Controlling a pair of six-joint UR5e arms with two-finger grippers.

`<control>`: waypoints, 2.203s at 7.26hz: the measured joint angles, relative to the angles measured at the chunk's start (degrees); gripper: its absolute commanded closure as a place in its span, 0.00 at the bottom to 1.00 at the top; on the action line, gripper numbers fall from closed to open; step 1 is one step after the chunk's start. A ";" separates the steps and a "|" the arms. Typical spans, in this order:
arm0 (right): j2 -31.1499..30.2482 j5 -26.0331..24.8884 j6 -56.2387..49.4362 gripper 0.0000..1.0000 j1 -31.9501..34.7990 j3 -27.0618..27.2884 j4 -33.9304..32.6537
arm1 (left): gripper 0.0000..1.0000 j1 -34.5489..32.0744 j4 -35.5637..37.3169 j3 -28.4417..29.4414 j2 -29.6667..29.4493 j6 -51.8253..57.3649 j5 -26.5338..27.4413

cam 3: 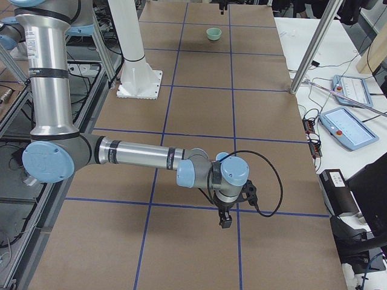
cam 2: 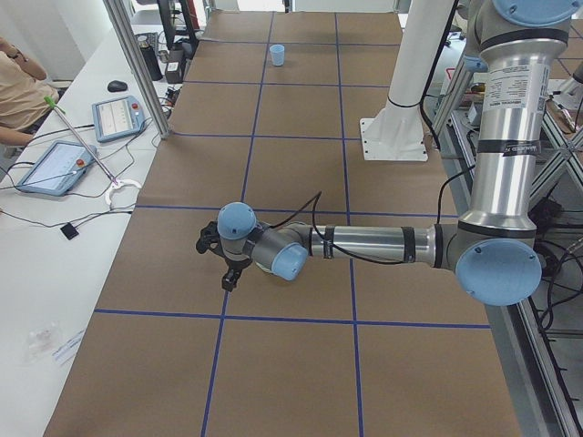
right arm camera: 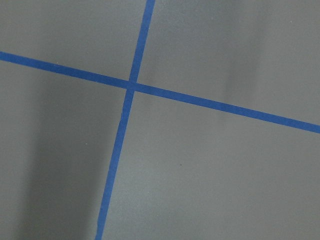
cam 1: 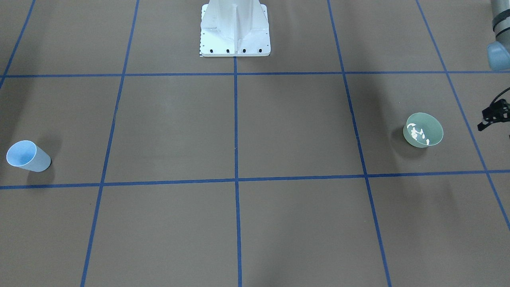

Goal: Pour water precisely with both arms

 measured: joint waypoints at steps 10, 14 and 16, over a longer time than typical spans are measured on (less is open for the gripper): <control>-0.04 0.00 0.12 0.01 0.00 -0.51 0.00 | 0.00 -13.34 16.27 0.68 1.05 11.97 1.38; -0.12 0.08 0.12 0.01 0.00 -0.55 0.00 | 0.00 -13.30 10.39 1.94 5.02 10.91 0.65; -0.12 0.03 0.12 0.01 0.00 -0.60 0.00 | 0.00 -13.26 11.04 1.78 4.99 9.77 0.82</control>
